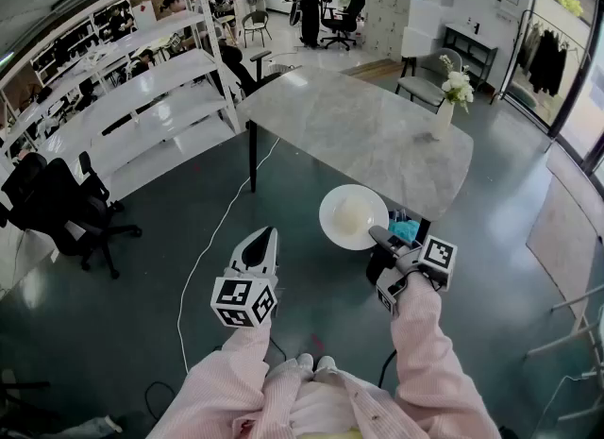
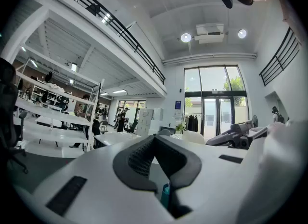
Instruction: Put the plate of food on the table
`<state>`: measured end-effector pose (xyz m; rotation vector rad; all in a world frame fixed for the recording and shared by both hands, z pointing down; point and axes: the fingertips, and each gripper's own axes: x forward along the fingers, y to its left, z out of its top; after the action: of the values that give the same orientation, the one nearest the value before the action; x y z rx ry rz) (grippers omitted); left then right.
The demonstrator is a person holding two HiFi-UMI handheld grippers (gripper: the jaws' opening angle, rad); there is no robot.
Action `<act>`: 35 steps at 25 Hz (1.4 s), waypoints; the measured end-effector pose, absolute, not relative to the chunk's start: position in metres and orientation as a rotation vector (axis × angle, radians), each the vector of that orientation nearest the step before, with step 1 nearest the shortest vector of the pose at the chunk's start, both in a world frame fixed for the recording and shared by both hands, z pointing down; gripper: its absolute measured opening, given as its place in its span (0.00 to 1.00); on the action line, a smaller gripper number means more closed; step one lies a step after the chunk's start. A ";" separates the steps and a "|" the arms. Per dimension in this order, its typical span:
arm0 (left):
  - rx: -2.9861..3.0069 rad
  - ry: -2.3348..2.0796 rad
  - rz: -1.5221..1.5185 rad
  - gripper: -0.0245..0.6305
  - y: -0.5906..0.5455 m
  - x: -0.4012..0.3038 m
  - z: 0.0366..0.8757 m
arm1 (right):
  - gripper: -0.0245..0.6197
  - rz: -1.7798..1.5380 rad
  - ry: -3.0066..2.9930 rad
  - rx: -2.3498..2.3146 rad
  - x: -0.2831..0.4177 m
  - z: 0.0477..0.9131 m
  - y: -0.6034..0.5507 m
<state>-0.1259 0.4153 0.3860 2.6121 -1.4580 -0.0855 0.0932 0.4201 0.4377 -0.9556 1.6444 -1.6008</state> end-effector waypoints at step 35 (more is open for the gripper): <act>2.558 -1.491 -0.095 0.02 0.278 -0.129 0.406 | 0.08 -1.687 1.653 -0.940 0.080 0.467 0.280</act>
<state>-0.1294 0.2781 0.4065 2.5577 -1.4906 -0.0951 0.0802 0.2803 0.4671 -0.9396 1.6534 -1.6868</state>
